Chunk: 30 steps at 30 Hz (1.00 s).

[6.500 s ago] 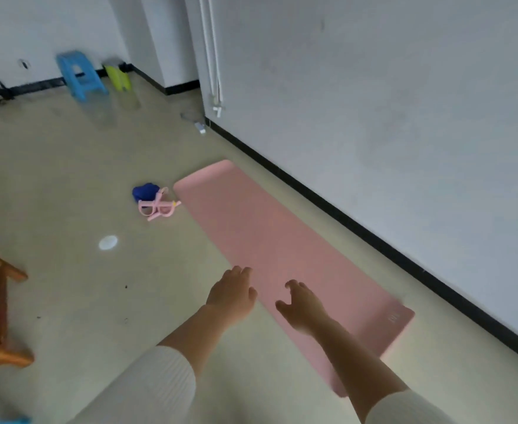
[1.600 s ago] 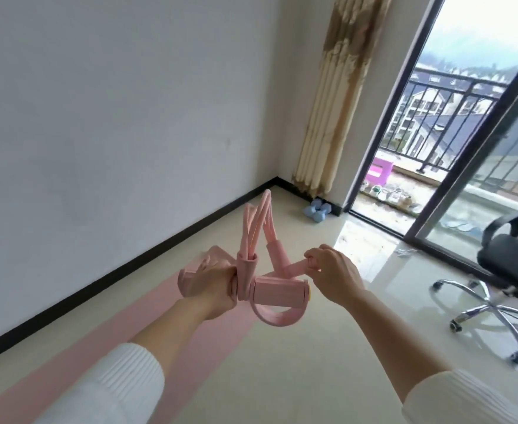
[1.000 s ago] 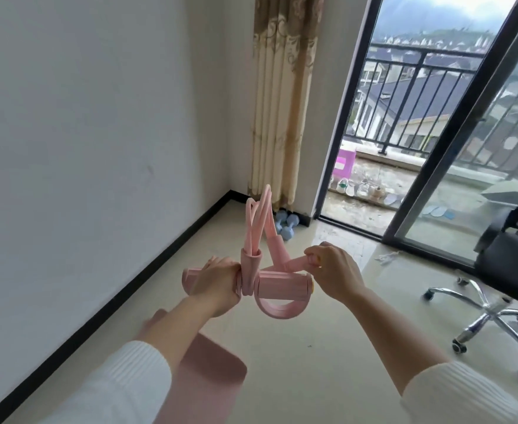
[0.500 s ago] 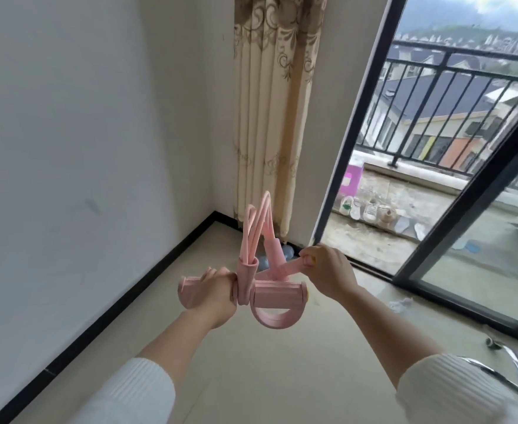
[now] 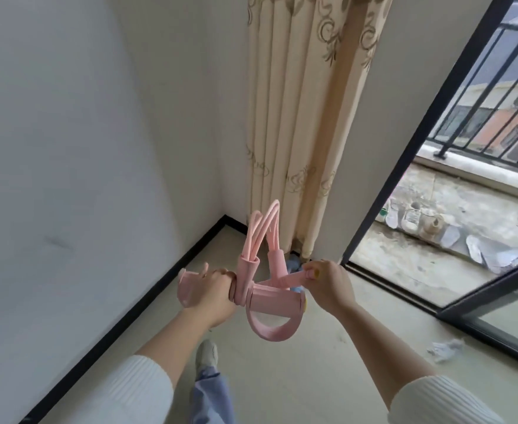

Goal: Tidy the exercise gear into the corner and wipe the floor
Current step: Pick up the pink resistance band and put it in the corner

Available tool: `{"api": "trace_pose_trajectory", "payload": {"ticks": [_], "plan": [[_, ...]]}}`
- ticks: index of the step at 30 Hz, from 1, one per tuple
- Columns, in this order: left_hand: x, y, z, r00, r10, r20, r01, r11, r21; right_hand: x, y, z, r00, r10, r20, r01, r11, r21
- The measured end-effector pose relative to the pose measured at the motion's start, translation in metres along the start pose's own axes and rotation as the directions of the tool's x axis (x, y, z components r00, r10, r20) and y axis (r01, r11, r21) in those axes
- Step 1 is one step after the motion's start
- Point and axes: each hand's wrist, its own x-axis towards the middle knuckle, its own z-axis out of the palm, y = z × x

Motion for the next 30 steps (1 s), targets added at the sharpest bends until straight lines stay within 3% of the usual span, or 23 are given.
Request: {"api": "trace_pose_trajectory", "payload": {"ticks": [6, 14, 21, 26, 30], "plan": [[0.166, -0.064, 0.047, 0.995, 0.098, 0.027, -0.095, 0.991, -0.097, 0.13, 0.001, 0.085, 0.968, 0.247, 0.042, -0.25, 0.959, 0.129], [0.349, -0.144, 0.146, 0.964, 0.212, 0.162, -0.221, 0.975, 0.036, 0.25, 0.016, 0.238, 0.9, 0.405, 0.163, -0.43, 0.887, 0.167], [0.457, -0.166, 0.293, 0.947, 0.222, 0.234, -0.211, 0.975, -0.074, 0.327, 0.1, 0.381, 0.858, 0.489, 0.154, -0.51, 0.845, 0.158], [0.525, -0.186, 0.414, 0.911, 0.216, 0.352, -0.181, 0.975, -0.13, 0.368, 0.172, 0.485, 0.826, 0.54, 0.16, -0.563, 0.778, 0.28], [0.572, -0.2, 0.493, 0.921, 0.22, 0.321, -0.188, 0.974, -0.128, 0.404, 0.225, 0.55, 0.835, 0.532, 0.137, -0.544, 0.764, 0.348]]}}
